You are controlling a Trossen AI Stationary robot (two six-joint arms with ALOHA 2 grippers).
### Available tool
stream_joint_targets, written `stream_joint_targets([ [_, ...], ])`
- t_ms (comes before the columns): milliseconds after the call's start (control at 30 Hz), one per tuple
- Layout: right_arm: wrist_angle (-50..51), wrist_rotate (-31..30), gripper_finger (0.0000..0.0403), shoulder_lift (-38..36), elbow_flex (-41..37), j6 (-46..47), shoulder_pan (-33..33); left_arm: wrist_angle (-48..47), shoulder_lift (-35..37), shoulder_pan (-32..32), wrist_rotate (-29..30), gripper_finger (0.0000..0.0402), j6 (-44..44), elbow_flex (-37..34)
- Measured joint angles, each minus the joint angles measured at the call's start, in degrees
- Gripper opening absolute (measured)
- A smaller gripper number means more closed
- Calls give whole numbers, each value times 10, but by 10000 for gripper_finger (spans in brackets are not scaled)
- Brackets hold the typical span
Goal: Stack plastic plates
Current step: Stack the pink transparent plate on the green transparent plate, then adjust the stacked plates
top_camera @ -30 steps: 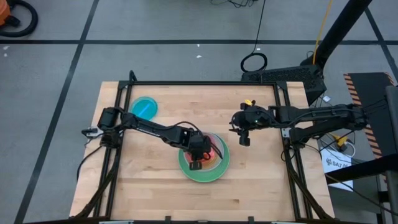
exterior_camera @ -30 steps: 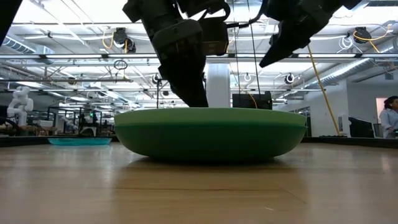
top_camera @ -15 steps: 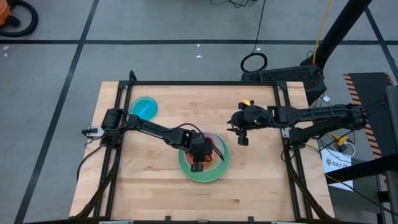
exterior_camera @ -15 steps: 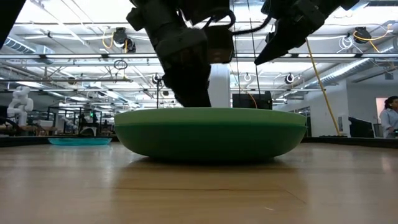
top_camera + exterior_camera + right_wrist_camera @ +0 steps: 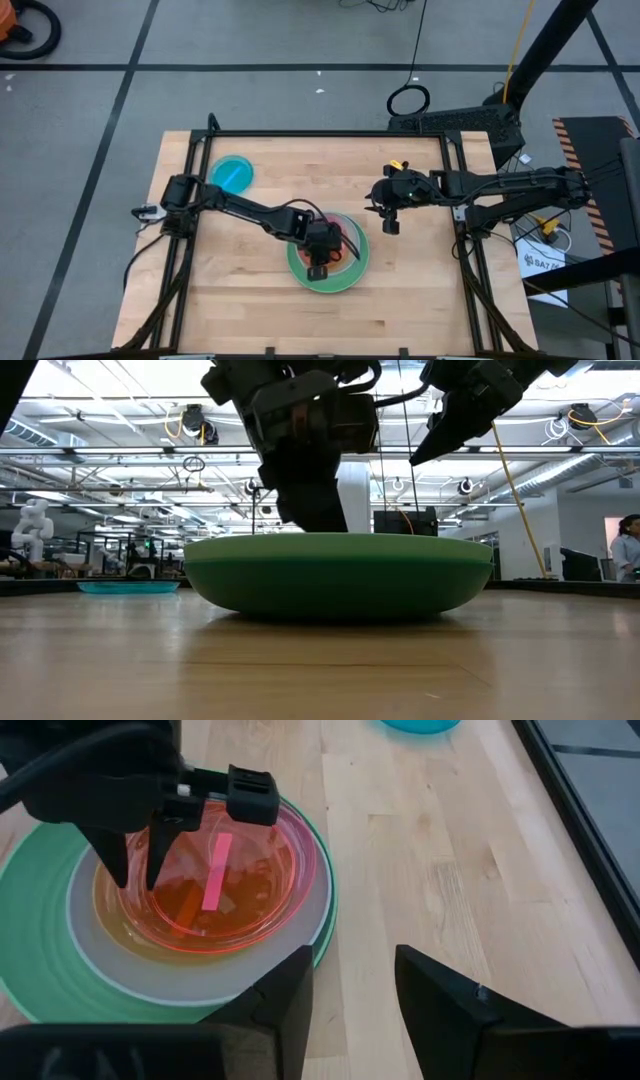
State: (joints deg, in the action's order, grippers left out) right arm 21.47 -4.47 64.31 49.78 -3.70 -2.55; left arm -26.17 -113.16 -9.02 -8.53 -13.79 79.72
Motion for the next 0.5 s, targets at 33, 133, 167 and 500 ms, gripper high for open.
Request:
stream_joint_targets([
  [33, 0, 0, 134, 0, 0, 0, 0, 1, 0, 0, 0, 88, -4, 0],
  [133, 0, 0, 134, 0, 0, 0, 0, 8, 0, -2, 0, 88, -12, 0],
  [167, 0, 0, 134, 0, 0, 0, 0, 8, 0, -2, 0, 88, -12, 0],
  [500, -3, 2, 134, 0, 1, 11, 8, -37, 60, -19, 52, 88, 30, 5],
])
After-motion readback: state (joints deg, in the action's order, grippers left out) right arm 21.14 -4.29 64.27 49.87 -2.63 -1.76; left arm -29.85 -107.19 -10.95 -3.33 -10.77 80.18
